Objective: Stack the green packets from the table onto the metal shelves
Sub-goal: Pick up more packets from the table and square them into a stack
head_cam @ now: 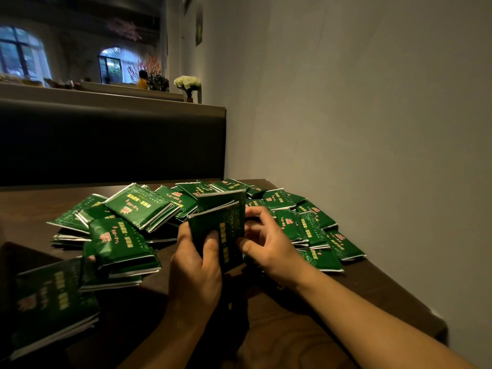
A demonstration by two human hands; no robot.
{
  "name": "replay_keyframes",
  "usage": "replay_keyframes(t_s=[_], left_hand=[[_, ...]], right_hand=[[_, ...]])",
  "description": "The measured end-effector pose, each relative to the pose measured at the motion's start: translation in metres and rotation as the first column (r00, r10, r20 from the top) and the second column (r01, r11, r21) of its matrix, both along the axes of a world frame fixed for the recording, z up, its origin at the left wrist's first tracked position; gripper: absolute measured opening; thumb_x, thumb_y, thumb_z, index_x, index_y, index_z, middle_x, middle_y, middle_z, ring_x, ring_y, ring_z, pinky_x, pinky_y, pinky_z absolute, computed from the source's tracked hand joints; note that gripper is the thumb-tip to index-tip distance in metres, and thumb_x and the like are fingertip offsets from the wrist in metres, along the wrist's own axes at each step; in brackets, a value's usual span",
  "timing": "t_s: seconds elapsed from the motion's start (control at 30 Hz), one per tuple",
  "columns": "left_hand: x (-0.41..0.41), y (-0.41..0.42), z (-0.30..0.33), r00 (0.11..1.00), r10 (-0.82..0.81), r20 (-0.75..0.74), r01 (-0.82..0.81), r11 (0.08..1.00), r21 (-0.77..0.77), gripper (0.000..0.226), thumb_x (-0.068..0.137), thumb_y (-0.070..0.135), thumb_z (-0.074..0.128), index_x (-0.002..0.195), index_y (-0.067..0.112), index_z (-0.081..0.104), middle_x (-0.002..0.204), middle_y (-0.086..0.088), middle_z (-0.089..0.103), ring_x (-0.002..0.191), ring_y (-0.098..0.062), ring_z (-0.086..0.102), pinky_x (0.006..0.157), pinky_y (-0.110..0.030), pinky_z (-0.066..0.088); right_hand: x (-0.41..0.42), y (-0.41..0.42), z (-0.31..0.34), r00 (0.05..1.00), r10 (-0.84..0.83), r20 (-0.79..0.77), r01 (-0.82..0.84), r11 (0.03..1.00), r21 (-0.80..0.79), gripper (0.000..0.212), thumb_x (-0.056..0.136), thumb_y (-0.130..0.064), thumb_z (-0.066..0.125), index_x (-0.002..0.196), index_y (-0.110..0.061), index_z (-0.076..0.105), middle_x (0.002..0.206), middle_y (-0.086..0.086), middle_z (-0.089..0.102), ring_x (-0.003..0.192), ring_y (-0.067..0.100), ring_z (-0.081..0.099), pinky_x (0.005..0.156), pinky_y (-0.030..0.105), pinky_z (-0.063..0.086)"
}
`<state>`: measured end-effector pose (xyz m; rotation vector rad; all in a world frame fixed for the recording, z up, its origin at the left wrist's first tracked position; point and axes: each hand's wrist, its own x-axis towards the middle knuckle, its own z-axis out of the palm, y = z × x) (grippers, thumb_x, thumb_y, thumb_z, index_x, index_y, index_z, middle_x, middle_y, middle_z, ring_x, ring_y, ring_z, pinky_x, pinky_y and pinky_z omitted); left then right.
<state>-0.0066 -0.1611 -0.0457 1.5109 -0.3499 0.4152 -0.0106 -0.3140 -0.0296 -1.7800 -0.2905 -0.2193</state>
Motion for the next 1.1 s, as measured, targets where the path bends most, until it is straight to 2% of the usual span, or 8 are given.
replay_keyframes(t_s=[0.17,0.27,0.37,0.53,0.7,0.8,0.93,1.1], left_hand=[[0.004,-0.001,-0.006,0.995,-0.035,-0.093,0.043,0.996,0.083,0.025,0.088,0.022,0.058,0.108,0.03,0.046,0.09,0.002,0.065,0.083,-0.015,0.065,0.071,-0.034,0.052],[0.003,0.001,-0.003,0.991,-0.012,-0.131,0.024,0.996,0.089,0.027,0.087,0.018,0.062,0.106,0.03,0.048,0.089,0.0,0.066,0.082,-0.023,0.066,0.074,-0.045,0.055],[0.002,0.005,-0.001,0.992,-0.032,-0.122,0.041,0.997,0.067,0.021,0.08,0.028,0.062,0.097,0.036,0.053,0.086,0.001,0.069,0.08,-0.022,0.068,0.073,-0.048,0.057],[-0.002,0.004,-0.002,0.988,-0.102,-0.112,0.109,0.992,0.057,0.031,0.088,0.008,0.063,0.094,0.038,0.055,0.084,0.0,0.071,0.079,-0.019,0.07,0.072,-0.048,0.058],[-0.003,0.003,-0.004,0.985,-0.141,-0.101,0.148,0.986,0.072,0.029,0.088,0.006,0.061,0.095,0.034,0.054,0.086,0.001,0.07,0.08,-0.014,0.069,0.073,-0.043,0.058],[-0.003,0.002,-0.003,0.988,-0.123,-0.095,0.131,0.988,0.077,0.028,0.089,0.006,0.061,0.093,0.032,0.052,0.085,0.003,0.068,0.073,-0.003,0.066,0.072,-0.037,0.057],[-0.002,0.001,-0.003,0.99,-0.11,-0.085,0.118,0.99,0.084,0.028,0.088,0.005,0.062,0.098,0.029,0.053,0.087,0.002,0.068,0.081,-0.013,0.067,0.075,-0.04,0.056],[-0.003,0.001,-0.005,0.99,-0.124,-0.068,0.129,0.989,0.077,0.032,0.088,0.004,0.062,0.093,0.034,0.053,0.085,0.003,0.068,0.074,-0.002,0.066,0.066,-0.024,0.056]], right_hand=[[0.002,0.005,-0.001,0.99,-0.088,0.106,0.13,0.843,-0.521,0.035,0.084,-0.023,0.058,0.118,-0.013,0.056,0.104,0.008,0.067,0.092,0.024,0.065,0.08,0.047,0.055],[0.001,0.007,0.007,0.981,-0.117,0.153,0.188,0.751,-0.632,0.036,0.081,-0.034,0.05,0.111,-0.015,0.058,0.101,0.005,0.064,0.092,0.022,0.06,0.08,0.045,0.053],[-0.003,-0.002,0.016,0.958,-0.197,0.207,0.283,0.747,-0.602,0.024,0.085,-0.023,0.047,0.104,-0.018,0.061,0.099,-0.001,0.062,0.092,0.016,0.056,0.081,0.039,0.051],[0.003,-0.05,0.017,0.717,-0.639,0.277,0.652,0.477,-0.589,0.02,0.096,-0.018,0.048,0.11,-0.024,0.062,0.114,-0.006,0.058,0.111,0.014,0.051,0.092,0.032,0.048],[-0.003,-0.088,0.0,0.475,-0.854,0.215,0.673,0.195,-0.714,0.037,0.098,-0.04,0.046,0.131,-0.022,0.049,0.135,0.003,0.048,0.123,0.024,0.04,0.099,0.039,0.039],[-0.004,-0.097,-0.008,0.422,-0.893,0.156,0.606,0.15,-0.781,0.055,0.098,-0.051,0.036,0.137,-0.012,0.043,0.137,0.011,0.049,0.125,0.03,0.043,0.099,0.044,0.038],[-0.003,-0.099,-0.01,0.42,-0.887,0.193,0.549,0.079,-0.832,0.059,0.097,-0.055,0.039,0.135,-0.011,0.044,0.133,0.009,0.055,0.122,0.03,0.049,0.097,0.044,0.039],[-0.006,-0.098,-0.012,0.427,-0.904,0.038,0.588,0.245,-0.77,0.045,0.097,-0.042,0.051,0.132,-0.013,0.048,0.129,0.007,0.058,0.117,0.029,0.054,0.097,0.043,0.043]])
